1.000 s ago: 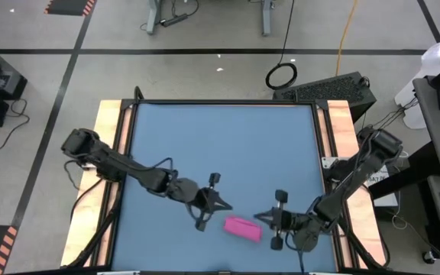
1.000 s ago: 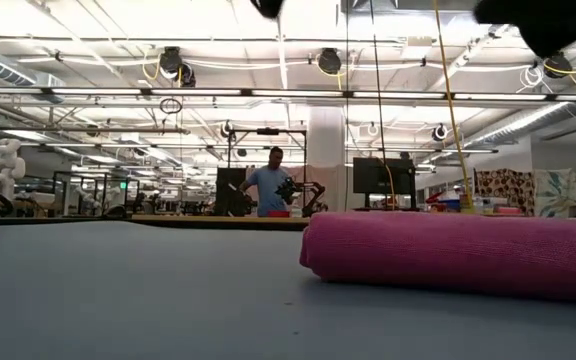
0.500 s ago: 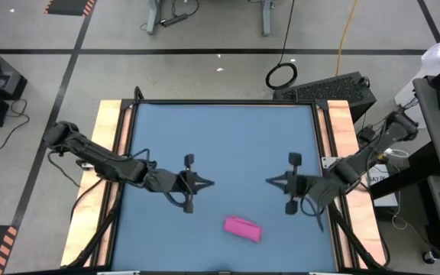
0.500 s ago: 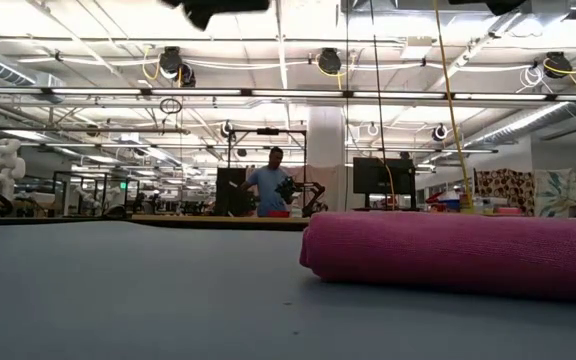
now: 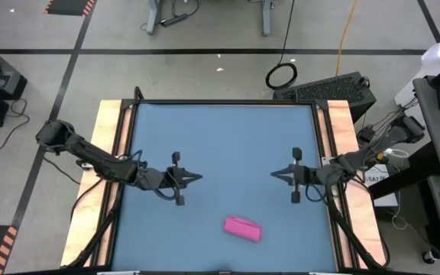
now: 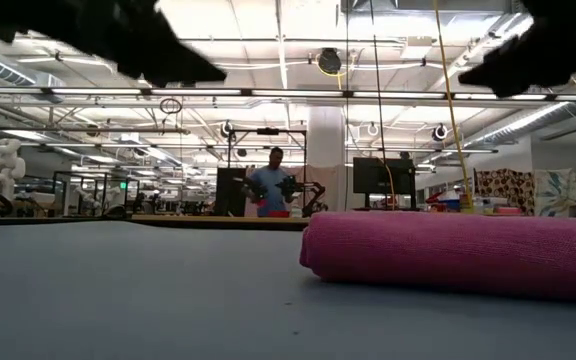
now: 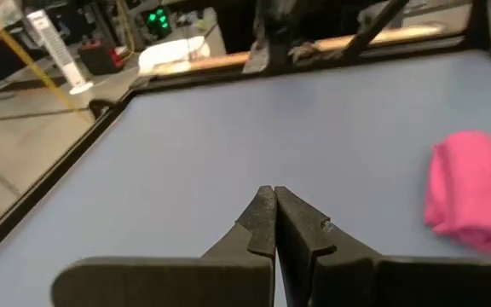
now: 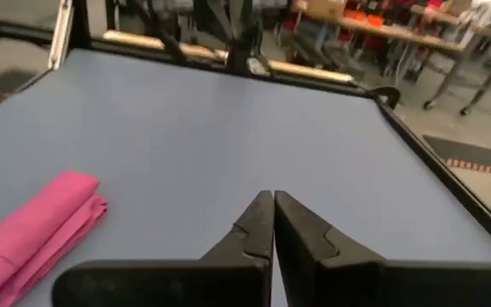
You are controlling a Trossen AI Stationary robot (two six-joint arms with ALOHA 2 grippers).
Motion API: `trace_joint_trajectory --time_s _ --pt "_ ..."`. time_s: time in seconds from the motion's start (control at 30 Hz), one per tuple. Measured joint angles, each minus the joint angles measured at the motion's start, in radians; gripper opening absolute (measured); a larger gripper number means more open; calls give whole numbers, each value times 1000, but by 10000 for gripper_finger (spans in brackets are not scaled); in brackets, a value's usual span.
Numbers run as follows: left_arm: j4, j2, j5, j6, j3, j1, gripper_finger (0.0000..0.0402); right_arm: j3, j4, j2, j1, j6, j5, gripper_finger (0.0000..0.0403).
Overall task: Roll towel into tight, uniform cylinder
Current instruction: Return to Home Position
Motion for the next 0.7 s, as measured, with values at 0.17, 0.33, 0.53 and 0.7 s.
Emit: trace_joint_trajectory --time_s 0.17,0.33,0.53,0.7 --pt "127 0 0 -9 -103 45 3 -188 299 -15 -50 -12 -48 4" --pt "241 1 16 -26 -202 101 3 -300 456 -15 -93 -1 -128 4" --pt "342 0 113 -27 -265 148 3 -297 411 -15 -123 -2 -152 4" --pt "343 -10 114 -28 -294 161 3 -297 408 -34 -123 -16 -152 4"
